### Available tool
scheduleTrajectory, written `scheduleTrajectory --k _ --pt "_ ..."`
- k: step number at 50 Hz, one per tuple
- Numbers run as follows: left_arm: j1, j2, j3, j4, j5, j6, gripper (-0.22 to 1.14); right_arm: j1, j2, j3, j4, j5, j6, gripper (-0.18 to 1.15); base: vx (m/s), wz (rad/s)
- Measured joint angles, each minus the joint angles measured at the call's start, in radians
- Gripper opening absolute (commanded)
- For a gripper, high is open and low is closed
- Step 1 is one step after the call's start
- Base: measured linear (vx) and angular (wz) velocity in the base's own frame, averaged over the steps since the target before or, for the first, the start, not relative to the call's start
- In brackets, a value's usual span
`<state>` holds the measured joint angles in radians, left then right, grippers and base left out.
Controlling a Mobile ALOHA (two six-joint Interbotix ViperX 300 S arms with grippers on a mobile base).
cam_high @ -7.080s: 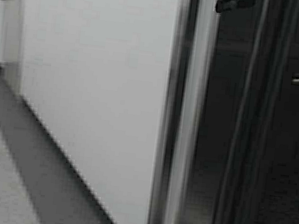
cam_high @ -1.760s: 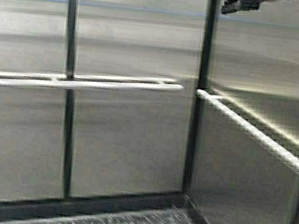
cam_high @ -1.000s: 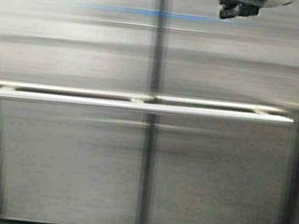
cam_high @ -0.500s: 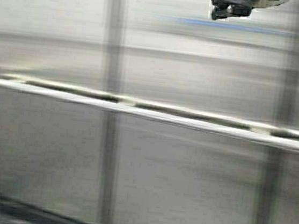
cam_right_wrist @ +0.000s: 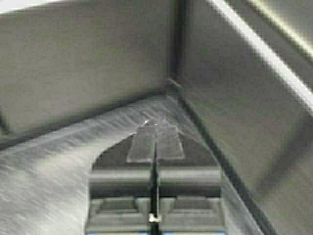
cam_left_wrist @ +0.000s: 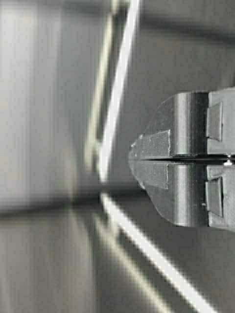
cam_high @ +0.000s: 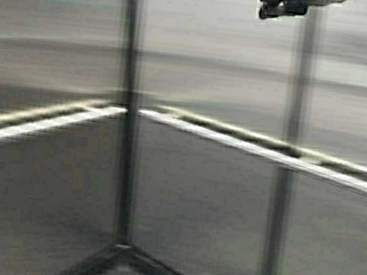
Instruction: Navigate to elevator, push the call button, then enter the elevator
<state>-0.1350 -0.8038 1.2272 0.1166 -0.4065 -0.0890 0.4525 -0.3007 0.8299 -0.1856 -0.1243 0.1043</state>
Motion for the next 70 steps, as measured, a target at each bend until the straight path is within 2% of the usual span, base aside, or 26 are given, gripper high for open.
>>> scheduleTrajectory --k 27,46,70 --pt "-0.006 -0.026 0.017 0.002 0.002 -0.012 0.03 -0.002 0.058 0.017 0.000 -0.025 0.000 0.05 0.17 0.61" --pt "-0.034 -0.031 0.017 0.002 0.002 -0.017 0.03 0.077 0.049 0.017 0.000 -0.026 0.000 0.05 0.14 0.81" --pt "-0.032 -0.054 0.014 0.000 0.005 -0.011 0.03 0.080 0.057 -0.009 0.000 -0.034 0.002 0.05 0.10 0.70"
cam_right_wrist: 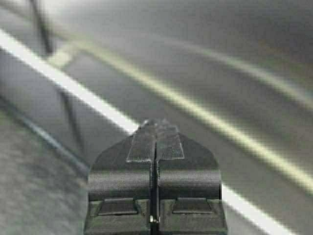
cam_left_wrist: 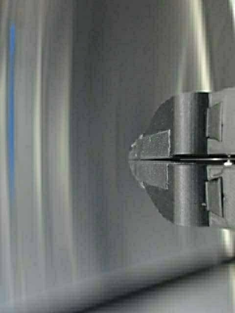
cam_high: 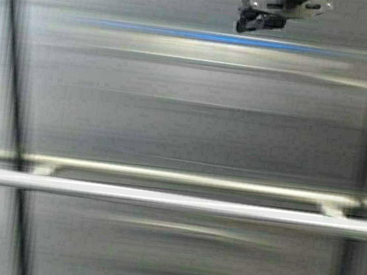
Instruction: Navigate to elevator, push the call button, then enter the elevator
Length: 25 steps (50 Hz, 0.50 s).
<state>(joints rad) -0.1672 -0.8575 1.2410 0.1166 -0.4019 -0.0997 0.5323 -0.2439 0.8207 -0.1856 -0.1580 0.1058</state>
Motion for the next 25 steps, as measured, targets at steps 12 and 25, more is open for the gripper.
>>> scheduleTrajectory --k 12,25 --pt "0.000 -0.002 -0.015 0.000 0.000 -0.005 0.03 -0.002 0.002 -0.025 0.000 -0.021 0.003 0.05 0.09 0.49" --pt "-0.002 -0.014 -0.020 0.000 -0.002 -0.008 0.03 0.005 0.002 -0.009 0.000 -0.032 0.003 0.05 0.10 0.53"
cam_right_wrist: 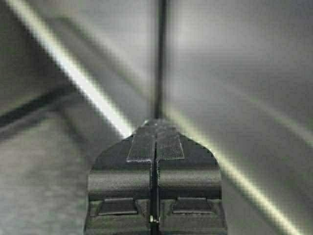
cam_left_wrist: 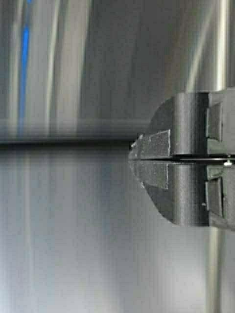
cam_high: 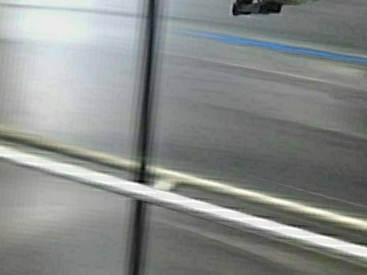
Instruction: Navigate to elevator, push the call button, then enter the elevator
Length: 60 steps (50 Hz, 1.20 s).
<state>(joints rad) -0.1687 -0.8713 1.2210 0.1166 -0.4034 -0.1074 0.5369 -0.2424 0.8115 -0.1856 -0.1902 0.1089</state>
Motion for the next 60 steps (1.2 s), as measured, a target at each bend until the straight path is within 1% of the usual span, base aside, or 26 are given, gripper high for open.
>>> scheduleTrajectory --k 25,46,60 --pt "0.000 0.008 0.011 0.002 0.000 -0.005 0.03 -0.002 -0.002 0.009 0.000 -0.029 -0.005 0.05 0.09 0.47" --pt "0.003 0.057 0.011 0.000 0.000 -0.003 0.03 0.005 0.000 0.017 0.000 -0.034 -0.003 0.05 0.14 0.67" --pt "0.003 0.051 0.011 0.000 0.000 -0.006 0.03 -0.015 0.031 0.017 0.008 -0.060 0.021 0.05 0.14 0.33"
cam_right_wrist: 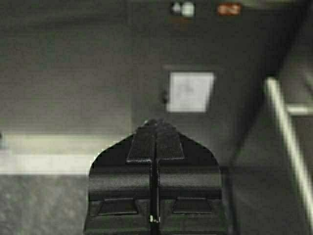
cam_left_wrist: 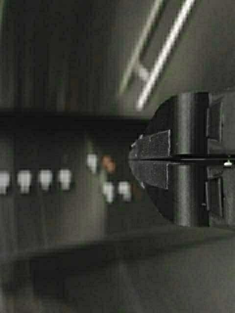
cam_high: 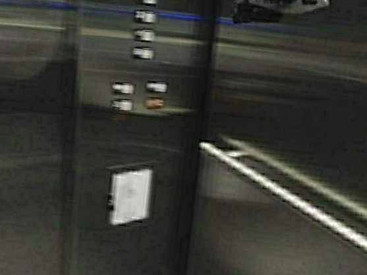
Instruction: Navigate to elevator, push the call button, then enter the elevator
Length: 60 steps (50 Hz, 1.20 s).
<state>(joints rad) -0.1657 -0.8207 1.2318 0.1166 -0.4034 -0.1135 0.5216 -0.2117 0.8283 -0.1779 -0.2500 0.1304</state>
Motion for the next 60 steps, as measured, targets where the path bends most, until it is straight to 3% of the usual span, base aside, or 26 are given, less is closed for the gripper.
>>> scheduleTrajectory --k 23,60 --pt "-0.002 -0.055 -0.002 0.000 0.000 -0.002 0.03 -0.018 0.258 -0.132 0.086 -0.267 0.040 0.05 0.17 0.05" --pt "-0.003 -0.143 0.021 0.000 0.032 -0.008 0.03 -0.051 0.525 -0.347 0.091 -0.454 0.029 0.05 0.16 0.02"
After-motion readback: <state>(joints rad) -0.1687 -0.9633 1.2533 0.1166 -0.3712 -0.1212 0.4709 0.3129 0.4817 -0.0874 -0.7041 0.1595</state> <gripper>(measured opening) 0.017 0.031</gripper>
